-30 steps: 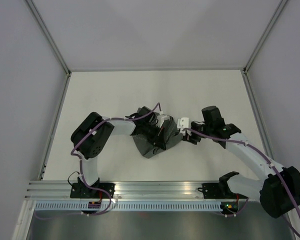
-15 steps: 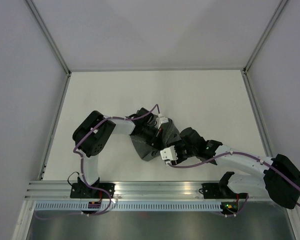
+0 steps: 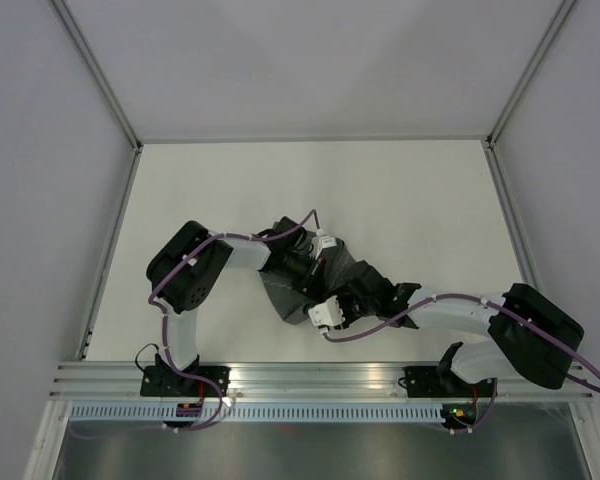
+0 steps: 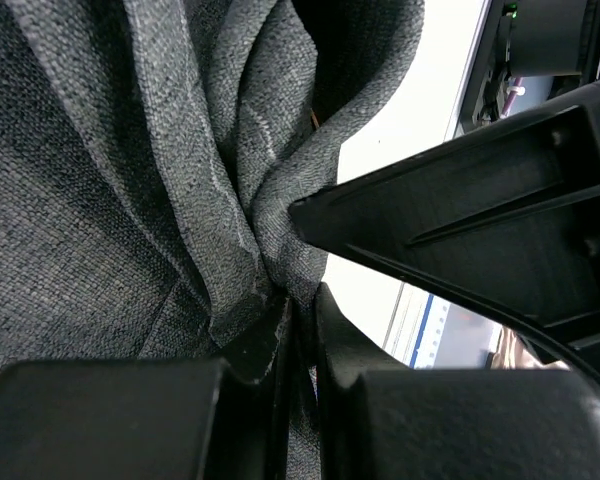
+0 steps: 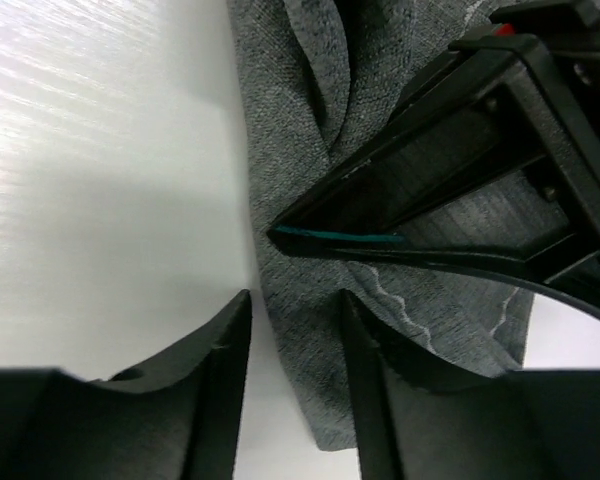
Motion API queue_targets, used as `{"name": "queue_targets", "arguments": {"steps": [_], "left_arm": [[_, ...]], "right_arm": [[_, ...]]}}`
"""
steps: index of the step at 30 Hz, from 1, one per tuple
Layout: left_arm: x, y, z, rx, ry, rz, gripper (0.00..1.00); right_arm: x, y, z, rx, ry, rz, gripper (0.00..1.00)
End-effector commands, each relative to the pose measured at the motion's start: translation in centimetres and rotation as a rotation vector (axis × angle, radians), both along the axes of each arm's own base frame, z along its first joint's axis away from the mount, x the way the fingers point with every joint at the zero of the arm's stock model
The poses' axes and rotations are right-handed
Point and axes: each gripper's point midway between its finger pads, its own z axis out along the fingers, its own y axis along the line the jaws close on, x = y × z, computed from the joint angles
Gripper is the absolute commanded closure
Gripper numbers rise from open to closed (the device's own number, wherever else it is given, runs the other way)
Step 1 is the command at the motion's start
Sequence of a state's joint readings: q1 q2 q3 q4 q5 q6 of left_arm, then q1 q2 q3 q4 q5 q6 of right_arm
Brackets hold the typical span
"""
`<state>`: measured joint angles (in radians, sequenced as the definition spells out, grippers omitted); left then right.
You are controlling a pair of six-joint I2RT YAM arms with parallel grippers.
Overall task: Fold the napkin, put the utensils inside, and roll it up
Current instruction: Roll the napkin with the utensil
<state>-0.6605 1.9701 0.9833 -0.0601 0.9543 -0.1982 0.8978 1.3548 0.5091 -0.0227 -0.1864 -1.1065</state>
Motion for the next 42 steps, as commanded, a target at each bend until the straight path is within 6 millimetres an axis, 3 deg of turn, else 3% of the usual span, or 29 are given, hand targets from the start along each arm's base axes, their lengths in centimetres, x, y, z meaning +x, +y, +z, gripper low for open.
{"name": "queue_targets", "arguments": {"steps": [1, 6, 10, 24, 32, 33, 37, 42], "left_arm": [[-1.2, 1.1, -1.7, 0.065, 0.075, 0.013, 0.98], [-1.4, 1.3, -1.4, 0.053, 0.075, 0.006, 0.98], [-1.3, 1.2, -1.4, 0.046, 0.077, 0.004, 0.98], [-1.8, 1.1, -1.3, 0.018, 0.119, -0.021, 0.98], [-1.6, 1.0, -0.8, 0.002, 0.11, -0.024, 0.98], [-1.6, 1.0, -0.9, 0.005, 0.111, -0.021, 0.98], [-0.9, 1.1, -0.7, 0.009, 0.093, 0.011, 0.92], [0.8, 1.1, 0.9, -0.051, 0.035, 0.078, 0.83]], "right_arm": [[0.9, -0.9, -0.8, -0.057, -0.037, -0.028, 0.55], [1.2, -1.4, -0.9, -0.062, -0.016, -0.051, 0.63], [1.4, -1.0, 0.7, -0.012, -0.021, -0.043, 0.51], [-0.3, -0.1, -0.3, -0.042, 0.082, -0.005, 0.51], [-0.6, -0.9, -1.6, -0.087, 0.107, -0.022, 0.67], [-0.7, -1.0, -1.7, -0.092, 0.113, -0.022, 0.74], [-0.7, -1.3, -1.5, -0.09, 0.174, -0.029, 0.87], [0.4, -2.5, -1.3, -0.104, 0.27, -0.065, 0.94]]}}
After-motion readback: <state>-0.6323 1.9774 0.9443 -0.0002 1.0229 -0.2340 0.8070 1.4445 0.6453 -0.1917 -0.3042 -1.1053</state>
